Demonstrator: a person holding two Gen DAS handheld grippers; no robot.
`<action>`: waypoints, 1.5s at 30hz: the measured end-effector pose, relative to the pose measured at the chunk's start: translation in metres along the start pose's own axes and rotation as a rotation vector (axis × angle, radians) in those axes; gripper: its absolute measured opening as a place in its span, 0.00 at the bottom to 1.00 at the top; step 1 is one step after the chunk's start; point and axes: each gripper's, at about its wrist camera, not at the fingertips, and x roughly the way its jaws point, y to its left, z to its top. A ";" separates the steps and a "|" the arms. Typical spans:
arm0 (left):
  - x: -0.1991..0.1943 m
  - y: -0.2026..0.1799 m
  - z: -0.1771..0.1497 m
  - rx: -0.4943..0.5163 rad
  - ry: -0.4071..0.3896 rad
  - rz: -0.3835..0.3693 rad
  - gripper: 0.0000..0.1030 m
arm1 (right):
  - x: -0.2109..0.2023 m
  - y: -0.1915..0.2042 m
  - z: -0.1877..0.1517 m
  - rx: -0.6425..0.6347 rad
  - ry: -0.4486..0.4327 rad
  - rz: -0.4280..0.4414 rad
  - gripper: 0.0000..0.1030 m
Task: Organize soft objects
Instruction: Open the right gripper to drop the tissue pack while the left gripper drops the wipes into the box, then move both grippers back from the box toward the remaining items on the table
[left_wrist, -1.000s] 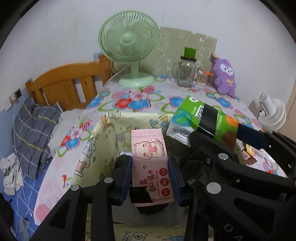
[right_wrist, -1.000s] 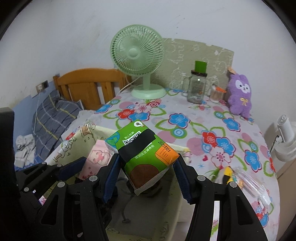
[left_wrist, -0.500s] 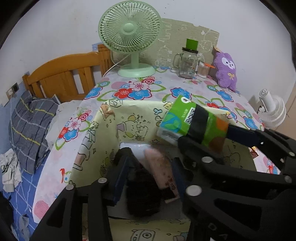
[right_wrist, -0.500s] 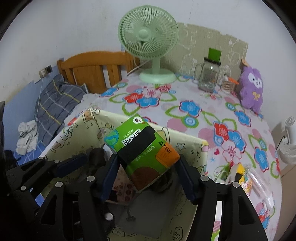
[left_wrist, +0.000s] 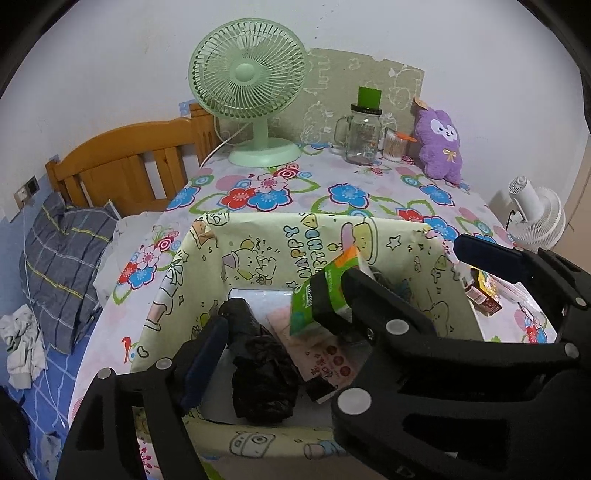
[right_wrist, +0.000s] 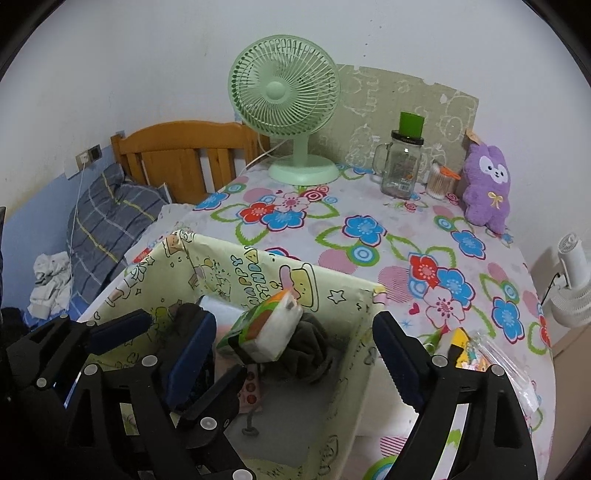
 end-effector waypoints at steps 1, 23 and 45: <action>-0.001 -0.001 0.000 0.002 -0.002 0.001 0.80 | -0.003 -0.002 -0.001 0.002 -0.005 -0.001 0.86; -0.045 -0.046 0.001 0.080 -0.110 0.023 0.96 | -0.065 -0.037 -0.015 0.078 -0.133 -0.042 0.97; -0.072 -0.108 0.003 0.138 -0.187 -0.044 1.00 | -0.120 -0.089 -0.032 0.130 -0.202 -0.142 0.98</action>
